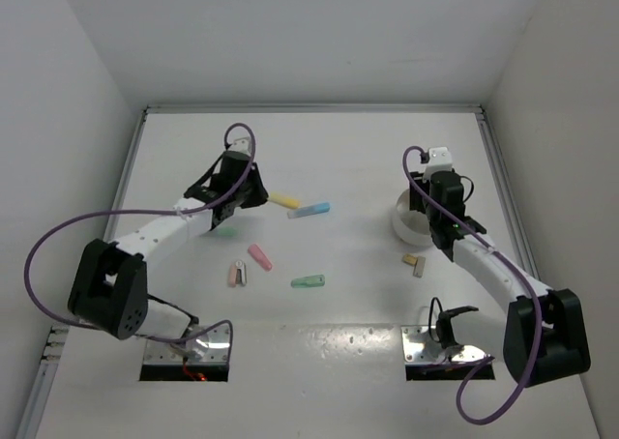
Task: Sort the stationery into containers
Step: Place the stationery in the storage box.
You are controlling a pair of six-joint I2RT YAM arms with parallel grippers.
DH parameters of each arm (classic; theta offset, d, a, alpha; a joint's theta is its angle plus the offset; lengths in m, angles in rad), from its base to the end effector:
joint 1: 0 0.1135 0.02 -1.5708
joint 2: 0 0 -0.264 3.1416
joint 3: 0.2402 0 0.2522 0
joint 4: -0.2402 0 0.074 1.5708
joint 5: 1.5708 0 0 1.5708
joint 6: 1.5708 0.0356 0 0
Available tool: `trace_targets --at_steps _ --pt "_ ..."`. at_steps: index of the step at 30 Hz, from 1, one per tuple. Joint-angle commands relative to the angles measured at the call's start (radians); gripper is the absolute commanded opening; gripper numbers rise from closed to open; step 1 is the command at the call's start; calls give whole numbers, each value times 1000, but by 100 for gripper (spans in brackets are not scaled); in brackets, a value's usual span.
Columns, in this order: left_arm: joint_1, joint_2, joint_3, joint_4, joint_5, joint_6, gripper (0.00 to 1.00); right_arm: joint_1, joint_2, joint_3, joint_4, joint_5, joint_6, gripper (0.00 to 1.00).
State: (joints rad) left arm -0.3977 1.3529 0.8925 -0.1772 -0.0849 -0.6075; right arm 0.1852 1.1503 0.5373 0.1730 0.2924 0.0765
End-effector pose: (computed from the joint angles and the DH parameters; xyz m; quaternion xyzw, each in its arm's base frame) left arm 0.2750 -0.1122 0.2510 -0.1124 0.8854 -0.1833 0.4121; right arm 0.2426 0.0350 0.2166 0.0326 0.8384 -0.0528 0.5416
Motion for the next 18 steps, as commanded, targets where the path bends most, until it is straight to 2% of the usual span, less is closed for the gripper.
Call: trace_targets --at_steps 1,7,10,13,14,15,16,17,18 --pt "-42 66 62 -4 45 17 22 -7 -23 47 0 -33 12 55" --pt "-124 113 100 -27 45 113 55 -16 -107 47 0 -42 2 59" --pt "-142 143 138 -74 48 239 62 -16 -158 61 0 -73 -38 59" --pt "-142 225 213 -132 89 365 62 -16 -167 124 -107 -224 -159 4" --pt "-142 256 244 -155 100 380 32 -16 -167 133 -151 -331 -191 0" --pt "-142 288 275 -197 109 390 10 -16 -178 133 -174 -396 -229 0" --pt "-142 352 331 -217 125 390 0 -16 -178 142 -194 -454 -263 0" --pt "-142 382 354 -231 125 379 0 -16 -178 142 -225 -531 -280 8" --pt "-142 408 376 -252 125 329 0 -16 -178 151 -239 -567 -281 28"
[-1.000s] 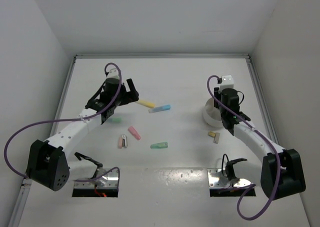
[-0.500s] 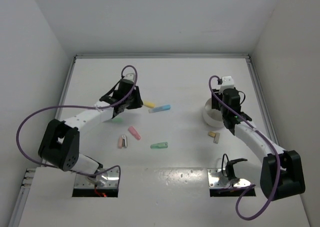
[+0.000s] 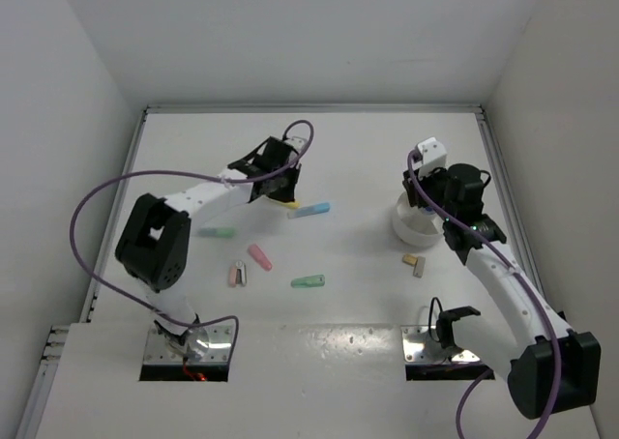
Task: Sort the stationery into containers
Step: Place the stationery in the storage box, then pick up the pen from the center of the board.
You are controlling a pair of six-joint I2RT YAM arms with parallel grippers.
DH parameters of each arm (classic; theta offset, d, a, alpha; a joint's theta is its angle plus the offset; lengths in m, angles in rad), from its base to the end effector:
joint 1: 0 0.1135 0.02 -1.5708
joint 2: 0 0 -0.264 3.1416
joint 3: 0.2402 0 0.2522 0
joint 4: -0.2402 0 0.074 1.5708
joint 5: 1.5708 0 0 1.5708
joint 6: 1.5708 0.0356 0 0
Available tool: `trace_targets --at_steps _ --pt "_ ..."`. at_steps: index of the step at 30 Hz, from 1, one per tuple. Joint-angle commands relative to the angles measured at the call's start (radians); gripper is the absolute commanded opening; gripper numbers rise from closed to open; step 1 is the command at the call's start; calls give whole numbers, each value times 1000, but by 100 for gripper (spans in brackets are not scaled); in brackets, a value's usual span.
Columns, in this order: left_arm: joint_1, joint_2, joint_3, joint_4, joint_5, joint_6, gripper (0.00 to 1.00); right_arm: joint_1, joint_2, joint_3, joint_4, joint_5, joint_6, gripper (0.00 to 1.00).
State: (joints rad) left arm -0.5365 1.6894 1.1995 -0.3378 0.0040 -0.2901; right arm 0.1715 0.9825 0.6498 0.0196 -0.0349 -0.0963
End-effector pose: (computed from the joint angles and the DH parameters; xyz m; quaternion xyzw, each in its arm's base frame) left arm 0.3177 -0.1891 0.2326 0.1152 0.9246 -0.1475 0.3317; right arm 0.2253 0.0403 0.2761 -0.1181 0.8000 0.0362 0.5872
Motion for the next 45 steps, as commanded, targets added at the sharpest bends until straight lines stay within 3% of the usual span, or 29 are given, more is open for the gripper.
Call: trace_targets --at_steps 1,3,5,7,15,30,36,45 --pt "-3 97 110 -108 36 -9 0 -3 -10 39 -98 -262 -120 51" --pt "-14 160 146 -138 68 -26 25 -3 -21 39 -98 -263 -120 82" --pt "-29 180 189 -176 68 20 52 -3 -33 28 -83 -247 -120 86" --pt "-29 193 212 -208 68 89 56 -3 -42 28 -73 -247 -120 86" --pt "-29 220 213 -208 134 180 57 -3 -42 28 -73 -247 -111 87" --pt "-77 403 442 -231 200 402 54 -3 -62 28 -64 -229 -92 90" --pt "-77 449 451 -231 267 434 60 -3 -62 28 -64 -211 -92 90" --pt "-86 493 460 -231 217 434 60 -3 -62 28 -64 -211 -92 91"
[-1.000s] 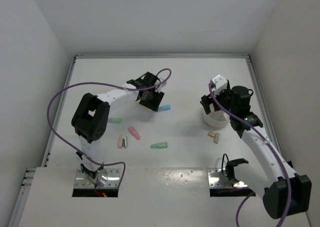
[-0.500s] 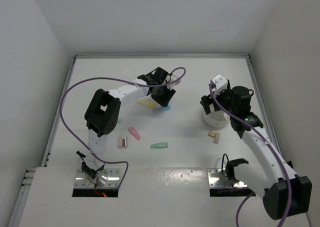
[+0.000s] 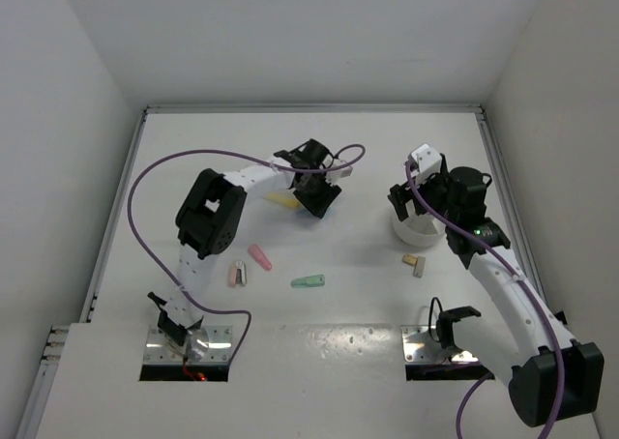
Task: Sort the stationery into containers
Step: Pick up the pen from the center of the board.
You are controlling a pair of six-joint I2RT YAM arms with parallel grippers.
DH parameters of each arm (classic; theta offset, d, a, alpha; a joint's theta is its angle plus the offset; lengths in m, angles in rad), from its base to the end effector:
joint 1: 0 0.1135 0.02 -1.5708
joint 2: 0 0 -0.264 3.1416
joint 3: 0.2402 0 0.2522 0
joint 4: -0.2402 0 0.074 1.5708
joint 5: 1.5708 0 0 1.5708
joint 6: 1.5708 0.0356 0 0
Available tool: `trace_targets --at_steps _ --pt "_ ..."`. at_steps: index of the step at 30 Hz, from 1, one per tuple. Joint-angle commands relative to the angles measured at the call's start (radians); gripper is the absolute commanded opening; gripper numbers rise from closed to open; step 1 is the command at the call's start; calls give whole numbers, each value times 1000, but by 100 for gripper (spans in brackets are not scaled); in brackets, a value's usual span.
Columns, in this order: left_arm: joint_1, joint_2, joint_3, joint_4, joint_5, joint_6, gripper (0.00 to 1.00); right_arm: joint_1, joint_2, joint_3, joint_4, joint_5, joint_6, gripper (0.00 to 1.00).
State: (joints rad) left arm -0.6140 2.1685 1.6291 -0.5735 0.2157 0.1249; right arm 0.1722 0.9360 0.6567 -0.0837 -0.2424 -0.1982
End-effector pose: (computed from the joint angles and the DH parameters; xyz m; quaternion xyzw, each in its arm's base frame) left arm 0.3697 -0.2699 0.1598 0.3724 0.8941 -0.1563 0.1935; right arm 0.2123 0.0456 0.2777 -0.2179 0.7905 0.0922 0.5649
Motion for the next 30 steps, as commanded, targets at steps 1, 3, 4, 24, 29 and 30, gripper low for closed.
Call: trace_targets --at_steps 1,3,4,24,29,30 --pt "-9 27 31 4 -4 19 58 -3 -16 21 39 6 9 91" --pt "-27 36 31 4 -30 19 53 -3 -25 21 39 6 9 91" --pt "-27 36 22 4 -41 19 50 -3 -25 21 39 6 9 91" --pt "-10 -156 -40 194 -117 -214 0 -3 -52 21 39 44 19 68" --pt "25 -415 -271 743 96 -474 0 -3 -52 1 96 212 54 0" --pt "25 -436 -361 838 125 -517 0 -3 -52 1 96 245 54 0"
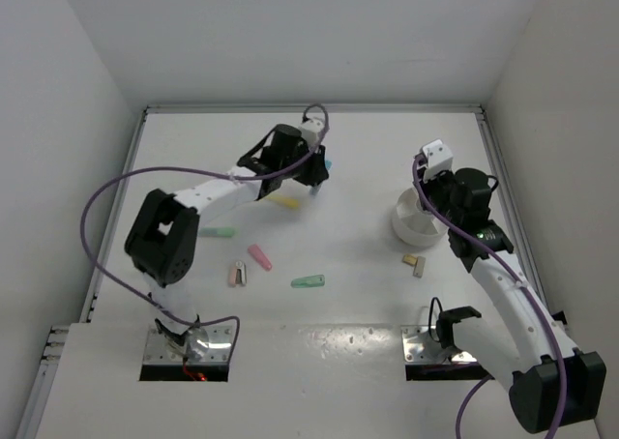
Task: Sort the stationery into containers
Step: Pick up the pen from the center of the board, then place the pen in the storage box.
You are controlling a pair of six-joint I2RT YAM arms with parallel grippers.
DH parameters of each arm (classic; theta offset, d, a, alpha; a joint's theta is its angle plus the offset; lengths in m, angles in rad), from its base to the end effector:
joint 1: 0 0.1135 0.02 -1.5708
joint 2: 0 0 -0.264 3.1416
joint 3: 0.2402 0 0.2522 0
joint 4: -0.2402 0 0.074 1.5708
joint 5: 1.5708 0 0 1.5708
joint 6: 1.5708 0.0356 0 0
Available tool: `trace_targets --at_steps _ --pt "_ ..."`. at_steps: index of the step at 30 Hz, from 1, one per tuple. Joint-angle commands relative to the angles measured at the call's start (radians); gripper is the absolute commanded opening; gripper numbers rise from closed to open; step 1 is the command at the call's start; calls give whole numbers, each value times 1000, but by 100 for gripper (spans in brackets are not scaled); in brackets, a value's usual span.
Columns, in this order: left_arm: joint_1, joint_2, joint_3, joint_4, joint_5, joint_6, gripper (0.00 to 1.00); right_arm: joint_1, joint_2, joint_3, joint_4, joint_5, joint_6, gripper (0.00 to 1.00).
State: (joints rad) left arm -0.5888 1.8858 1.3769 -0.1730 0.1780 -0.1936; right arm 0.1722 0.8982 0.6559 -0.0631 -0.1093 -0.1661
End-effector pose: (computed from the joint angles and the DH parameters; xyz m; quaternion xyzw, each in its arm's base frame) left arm 0.3538 -0.2438 0.2288 0.2140 0.8743 -0.2375 0.3653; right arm 0.2082 0.0402 0.2866 -0.1674 0.7883 0.0458 0.5903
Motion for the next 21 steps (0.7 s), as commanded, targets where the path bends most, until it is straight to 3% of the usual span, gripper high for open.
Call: trace_targets --at_steps 1,2,15,21 --pt "0 -165 -136 517 179 -239 0 -3 -15 2 85 129 22 0" --pt "-12 -165 -145 618 196 -303 0 -3 -15 2 85 143 22 0" --pt "-109 206 65 1174 416 -642 2 -3 -5 2 95 166 31 0" --pt "-118 346 192 1302 445 -768 3 -3 -5 2 105 177 31 0"
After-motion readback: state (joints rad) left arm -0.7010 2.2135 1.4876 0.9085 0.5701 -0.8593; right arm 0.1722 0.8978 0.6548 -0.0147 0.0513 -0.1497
